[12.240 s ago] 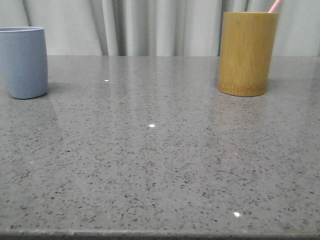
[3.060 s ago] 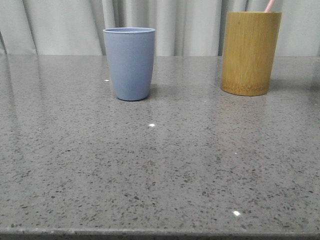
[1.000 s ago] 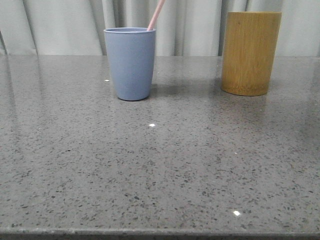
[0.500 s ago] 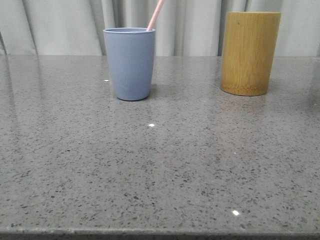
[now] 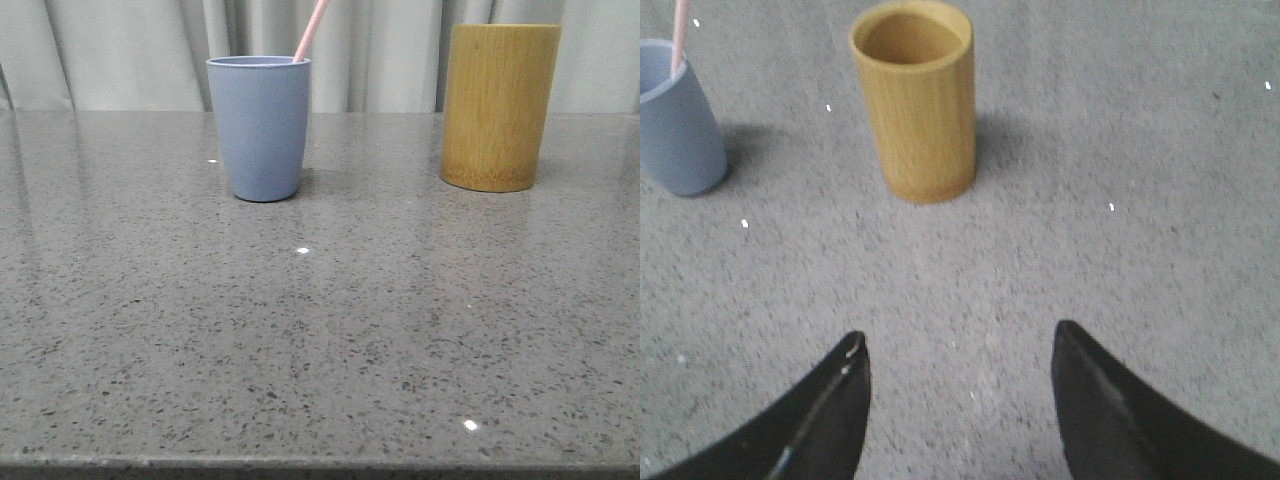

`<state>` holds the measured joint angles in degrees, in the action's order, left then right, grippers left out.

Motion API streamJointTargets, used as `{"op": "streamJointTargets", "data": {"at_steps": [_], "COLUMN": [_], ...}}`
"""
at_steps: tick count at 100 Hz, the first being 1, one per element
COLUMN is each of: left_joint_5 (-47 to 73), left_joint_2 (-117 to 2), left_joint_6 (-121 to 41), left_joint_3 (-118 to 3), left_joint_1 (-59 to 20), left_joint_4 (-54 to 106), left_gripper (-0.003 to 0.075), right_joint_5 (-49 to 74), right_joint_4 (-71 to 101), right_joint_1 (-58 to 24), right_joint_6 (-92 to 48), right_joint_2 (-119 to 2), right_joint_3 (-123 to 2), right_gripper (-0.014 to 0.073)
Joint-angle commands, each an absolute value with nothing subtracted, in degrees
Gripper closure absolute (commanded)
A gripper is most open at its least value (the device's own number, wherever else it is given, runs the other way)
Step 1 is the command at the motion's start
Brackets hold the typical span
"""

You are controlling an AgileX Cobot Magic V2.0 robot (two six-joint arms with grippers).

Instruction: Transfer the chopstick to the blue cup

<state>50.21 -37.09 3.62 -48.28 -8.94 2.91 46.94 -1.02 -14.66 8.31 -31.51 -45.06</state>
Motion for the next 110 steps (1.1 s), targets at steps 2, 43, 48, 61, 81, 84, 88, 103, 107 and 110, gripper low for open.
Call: {"op": "streamJointTargets", "data": {"at_steps": [2, 43, 48, 61, 81, 84, 88, 103, 107, 110], "left_joint_5": [46.7, 46.7, 46.7, 46.7, 46.7, 46.7, 46.7, 46.7, 46.7, 46.7], "left_joint_2": [-37.2, -37.2, -37.2, -37.2, -37.2, -37.2, -37.2, -37.2, -37.2, -37.2], "left_joint_6": [4.3, 4.3, 4.3, 4.3, 4.3, 4.3, 4.3, 4.3, 4.3, 4.3], "left_joint_3": [-49.6, -49.6, -49.6, -49.6, -49.6, -49.6, -49.6, -49.6, -49.6, -49.6], "left_joint_1": [-8.8, -8.8, -8.8, -8.8, -8.8, -8.8, -8.8, -8.8, -8.8, -8.8], "left_joint_4": [3.3, 3.3, 3.3, 3.3, 3.3, 3.3, 3.3, 3.3, 3.3, 3.3], "left_gripper": [0.0237, 0.0541, 0.0626, 0.0739, 0.0739, 0.0739, 0.0739, 0.0739, 0.0739, 0.0739], "right_joint_5": [43.0, 42.5, 42.5, 42.7, 43.0, 43.0, 43.0, 43.0, 43.0, 43.0], "right_joint_4": [-2.9, -2.9, -2.9, -2.9, -2.9, -2.9, -2.9, -2.9, -2.9, -2.9], "right_joint_1": [-14.3, -14.3, -14.3, -14.3, -14.3, -14.3, -14.3, -14.3, -14.3, -14.3], "right_joint_6": [8.5, 8.5, 8.5, 8.5, 8.5, 8.5, 8.5, 8.5, 8.5, 8.5], "right_joint_2": [-29.7, -29.3, -29.3, -29.3, -29.3, -29.3, -29.3, -29.3, -29.3, -29.3], "right_joint_3": [-44.7, -44.6, -44.6, -44.6, -44.6, -44.6, -44.6, -44.6, -44.6, -44.6], "right_gripper": [0.0169, 0.0558, 0.0624, 0.0661, 0.0662, 0.0662, 0.0662, 0.0662, 0.0662, 0.0662]}}
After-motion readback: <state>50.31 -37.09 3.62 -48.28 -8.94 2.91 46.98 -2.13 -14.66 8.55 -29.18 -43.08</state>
